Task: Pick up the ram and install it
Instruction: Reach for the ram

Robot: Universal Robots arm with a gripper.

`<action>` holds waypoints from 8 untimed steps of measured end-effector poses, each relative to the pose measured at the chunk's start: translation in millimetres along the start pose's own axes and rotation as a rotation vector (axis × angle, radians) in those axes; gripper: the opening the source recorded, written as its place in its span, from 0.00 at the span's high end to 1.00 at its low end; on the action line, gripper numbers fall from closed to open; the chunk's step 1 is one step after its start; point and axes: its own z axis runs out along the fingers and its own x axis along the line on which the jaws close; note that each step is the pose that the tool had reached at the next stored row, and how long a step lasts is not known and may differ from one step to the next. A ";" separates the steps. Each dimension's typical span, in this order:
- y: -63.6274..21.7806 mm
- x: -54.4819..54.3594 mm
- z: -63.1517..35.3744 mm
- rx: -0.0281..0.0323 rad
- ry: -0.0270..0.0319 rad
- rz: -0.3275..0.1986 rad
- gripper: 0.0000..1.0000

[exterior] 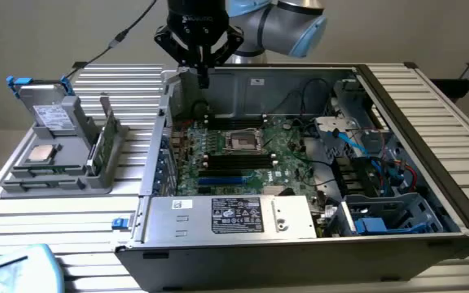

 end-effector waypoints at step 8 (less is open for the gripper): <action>0.0 0.0 0.0 0.0000 0.0000 0.000 0.90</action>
